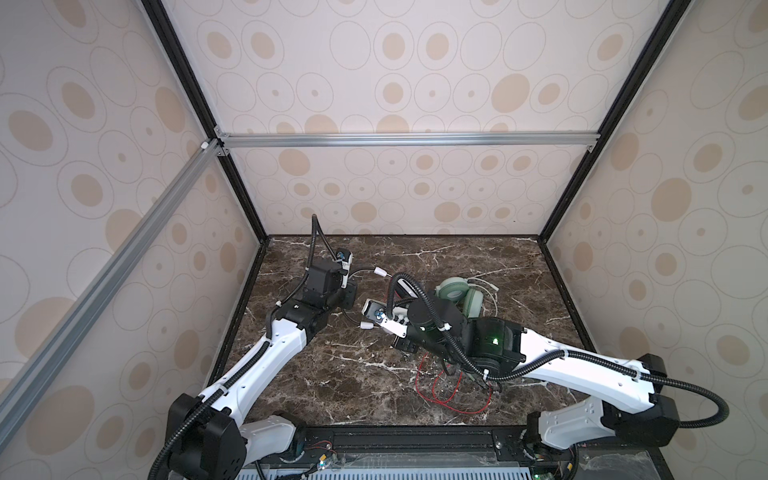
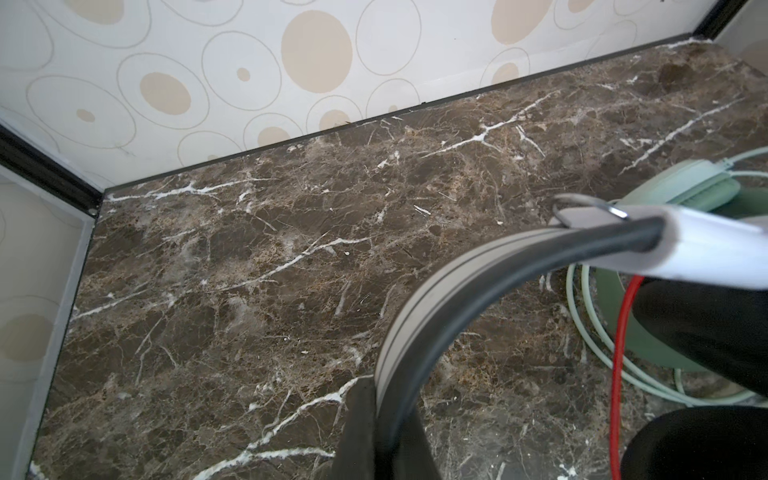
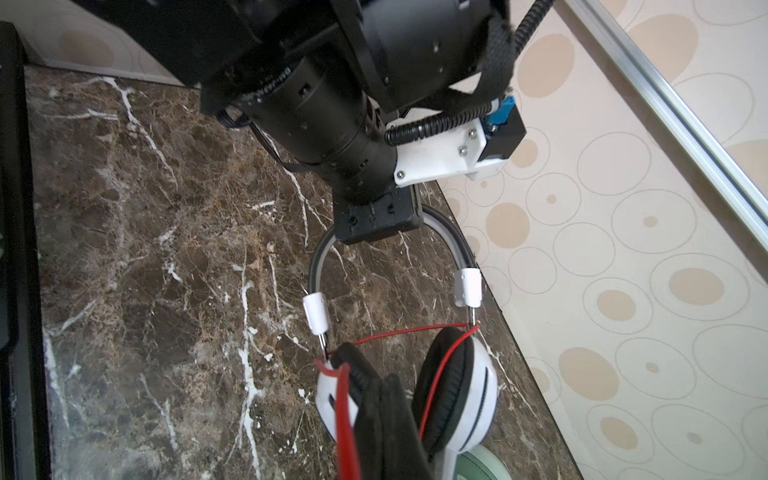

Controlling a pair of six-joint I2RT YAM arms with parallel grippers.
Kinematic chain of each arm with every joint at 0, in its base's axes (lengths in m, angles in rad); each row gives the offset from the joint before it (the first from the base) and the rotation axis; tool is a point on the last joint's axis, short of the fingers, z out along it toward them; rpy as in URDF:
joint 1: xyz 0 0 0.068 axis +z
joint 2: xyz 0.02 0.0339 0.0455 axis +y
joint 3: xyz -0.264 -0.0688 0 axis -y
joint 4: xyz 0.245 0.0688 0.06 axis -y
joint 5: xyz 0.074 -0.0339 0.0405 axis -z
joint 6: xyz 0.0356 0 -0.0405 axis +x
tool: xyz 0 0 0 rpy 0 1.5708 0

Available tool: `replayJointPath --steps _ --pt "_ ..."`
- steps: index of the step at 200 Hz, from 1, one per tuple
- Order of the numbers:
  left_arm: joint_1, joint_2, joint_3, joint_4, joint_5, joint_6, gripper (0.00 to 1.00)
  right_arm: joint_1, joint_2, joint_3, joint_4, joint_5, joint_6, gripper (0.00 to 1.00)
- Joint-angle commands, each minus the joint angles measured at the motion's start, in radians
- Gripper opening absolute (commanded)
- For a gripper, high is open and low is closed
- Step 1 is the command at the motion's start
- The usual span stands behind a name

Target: Wrap the headphones

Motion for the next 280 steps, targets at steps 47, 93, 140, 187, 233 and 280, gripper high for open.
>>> replayJointPath --steps 47,93,140,187,233,280 --pt "-0.041 -0.133 -0.045 0.029 0.058 0.136 0.0 -0.126 0.0 0.067 -0.136 0.049 -0.034 0.05" --pt "-0.041 -0.138 -0.022 0.01 -0.037 0.156 0.0 -0.184 -0.009 0.068 -0.14 0.059 -0.024 0.09" --pt "-0.042 -0.145 0.005 -0.009 -0.009 0.168 0.0 -0.276 -0.006 0.073 -0.162 0.055 -0.013 0.11" --pt "-0.045 -0.151 -0.002 0.014 -0.114 0.161 0.0 -0.264 -0.012 0.098 -0.186 -0.015 -0.022 0.1" --pt "-0.057 -0.142 0.016 -0.002 -0.168 0.196 0.0 -0.245 0.022 0.14 -0.228 0.165 -0.081 0.11" --pt "-0.059 -0.153 0.014 -0.006 -0.059 0.194 0.0 -0.253 0.065 0.202 -0.175 0.247 -0.18 0.14"
